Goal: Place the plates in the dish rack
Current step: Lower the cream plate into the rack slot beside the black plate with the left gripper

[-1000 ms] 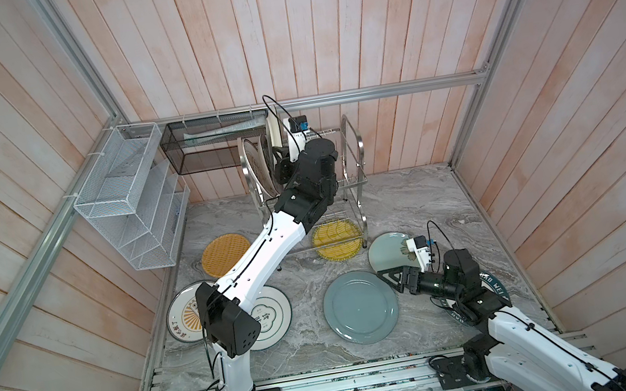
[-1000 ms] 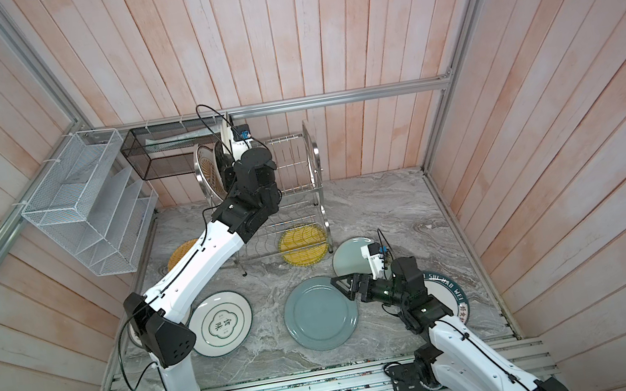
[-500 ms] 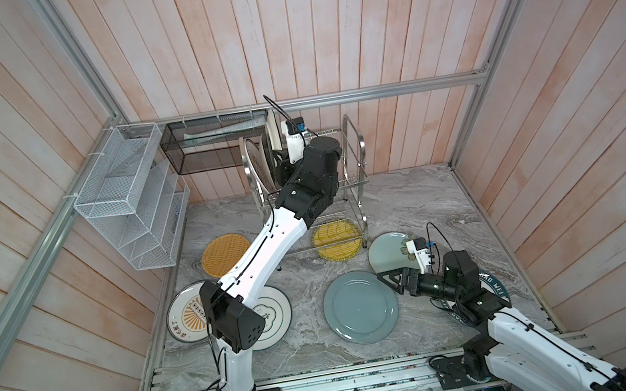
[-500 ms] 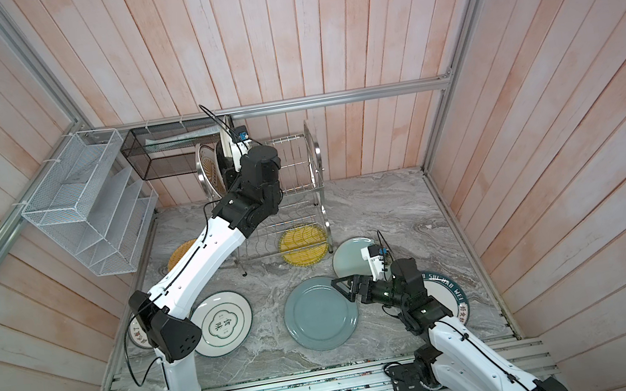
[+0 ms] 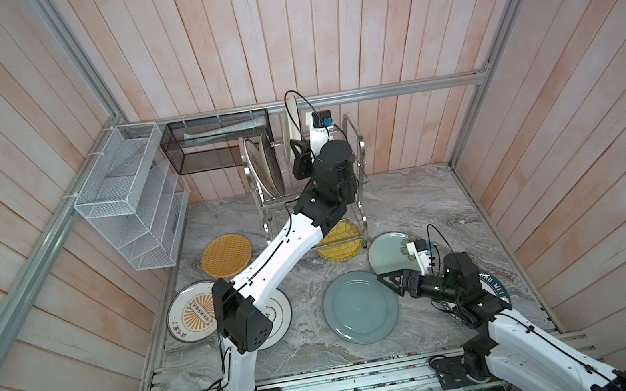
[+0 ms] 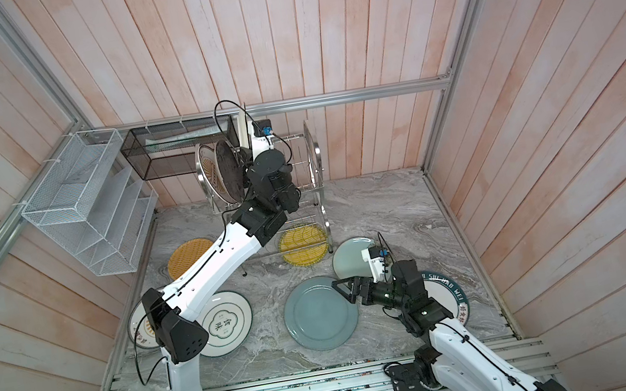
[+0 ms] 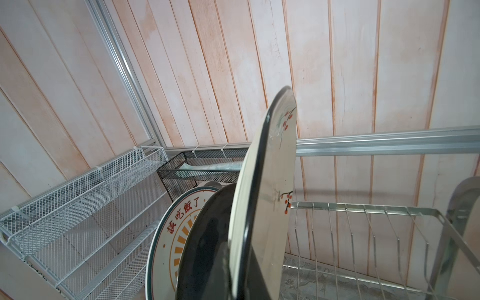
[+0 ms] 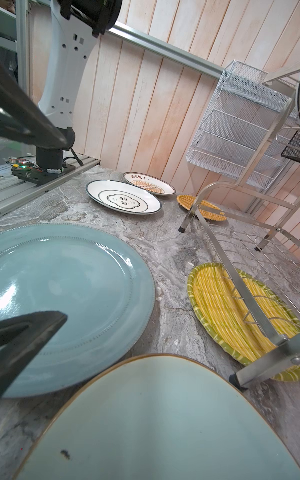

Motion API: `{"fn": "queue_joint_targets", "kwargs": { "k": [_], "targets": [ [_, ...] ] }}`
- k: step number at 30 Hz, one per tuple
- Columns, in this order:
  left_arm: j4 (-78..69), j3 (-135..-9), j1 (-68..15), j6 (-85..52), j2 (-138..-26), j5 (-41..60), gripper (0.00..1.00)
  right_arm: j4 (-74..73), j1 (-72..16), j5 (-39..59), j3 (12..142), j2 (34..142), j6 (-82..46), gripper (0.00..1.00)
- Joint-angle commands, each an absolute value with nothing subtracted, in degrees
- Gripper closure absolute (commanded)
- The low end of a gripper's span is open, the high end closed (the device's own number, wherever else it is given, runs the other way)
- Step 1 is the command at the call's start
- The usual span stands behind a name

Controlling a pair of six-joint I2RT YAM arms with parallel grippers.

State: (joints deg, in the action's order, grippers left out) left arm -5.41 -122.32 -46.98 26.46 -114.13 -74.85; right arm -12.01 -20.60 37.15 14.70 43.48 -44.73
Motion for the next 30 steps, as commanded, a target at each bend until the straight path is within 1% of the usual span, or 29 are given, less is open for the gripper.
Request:
{"fn": "queue_joint_targets", "kwargs": {
  "k": [1, 7, 13, 18, 30],
  "targets": [
    [-14.3, -121.7, -46.1, 29.3, -112.4, -76.7, 1.0, -12.8, -21.0, 37.4, 13.8, 43.1, -44.3, 0.02],
    [-7.7, -121.7, -45.4, 23.6, -112.6, -76.9, 1.0, -12.5, -21.0, 37.4, 13.7, 42.7, -44.1, 0.02],
    [8.3, -123.0, -44.3, 8.9, -112.2, -74.0, 1.0, -12.4, -20.9, 37.4, 13.5, 42.3, -44.0, 0.02],
    [21.3, -127.3, -43.3, -1.6, -114.0, -72.0, 1.0, -12.6, -20.9, 37.4, 13.6, 42.8, -44.0, 0.02],
    [29.6, -127.3, -42.2, -10.4, -114.5, -68.5, 1.0, -12.9, -21.0, 37.0, 13.6, 43.6, -43.9, 0.02]
  ]
}}
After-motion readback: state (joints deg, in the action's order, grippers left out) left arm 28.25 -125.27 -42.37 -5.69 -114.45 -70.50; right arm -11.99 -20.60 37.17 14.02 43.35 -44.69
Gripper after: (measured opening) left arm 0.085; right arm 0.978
